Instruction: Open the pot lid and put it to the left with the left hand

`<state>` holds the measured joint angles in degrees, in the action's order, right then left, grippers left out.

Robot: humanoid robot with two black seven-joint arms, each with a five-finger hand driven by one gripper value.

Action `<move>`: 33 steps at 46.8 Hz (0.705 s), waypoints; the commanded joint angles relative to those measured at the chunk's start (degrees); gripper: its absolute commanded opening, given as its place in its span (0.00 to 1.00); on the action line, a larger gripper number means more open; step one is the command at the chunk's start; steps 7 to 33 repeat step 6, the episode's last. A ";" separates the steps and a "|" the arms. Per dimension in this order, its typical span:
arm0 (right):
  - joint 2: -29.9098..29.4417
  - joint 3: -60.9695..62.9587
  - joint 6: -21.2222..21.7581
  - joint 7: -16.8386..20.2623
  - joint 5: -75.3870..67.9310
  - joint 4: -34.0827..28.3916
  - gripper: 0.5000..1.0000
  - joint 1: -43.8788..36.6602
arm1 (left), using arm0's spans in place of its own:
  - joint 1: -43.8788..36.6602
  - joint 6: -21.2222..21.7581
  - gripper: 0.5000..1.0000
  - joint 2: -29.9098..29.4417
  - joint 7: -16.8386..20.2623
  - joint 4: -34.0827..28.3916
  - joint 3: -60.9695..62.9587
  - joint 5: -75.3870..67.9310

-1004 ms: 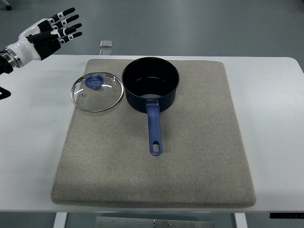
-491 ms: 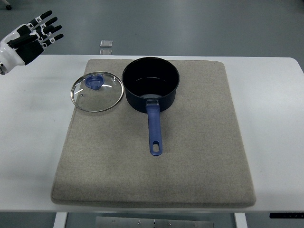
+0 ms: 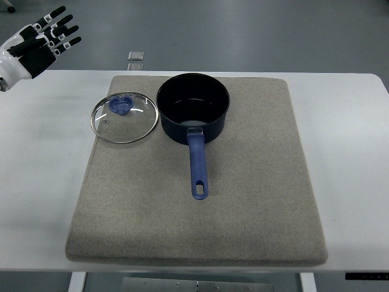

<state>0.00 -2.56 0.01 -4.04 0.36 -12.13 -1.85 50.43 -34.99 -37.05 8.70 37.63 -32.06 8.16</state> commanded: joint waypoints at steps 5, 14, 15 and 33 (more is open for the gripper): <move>0.00 0.01 -0.01 -0.01 -0.01 -0.09 0.83 0.00 | -0.07 -0.01 0.98 0.14 0.00 -0.02 -0.02 0.10; 0.00 0.01 -0.01 -0.01 0.08 -0.09 0.83 0.00 | -0.07 -0.01 0.98 0.22 0.00 -0.02 -0.02 0.10; 0.00 0.01 -0.01 -0.01 0.08 -0.09 0.83 0.00 | -0.07 -0.01 0.98 0.22 0.00 -0.02 -0.02 0.10; 0.00 0.01 -0.01 -0.01 0.08 -0.09 0.83 0.00 | -0.07 -0.01 0.98 0.22 0.00 -0.02 -0.02 0.10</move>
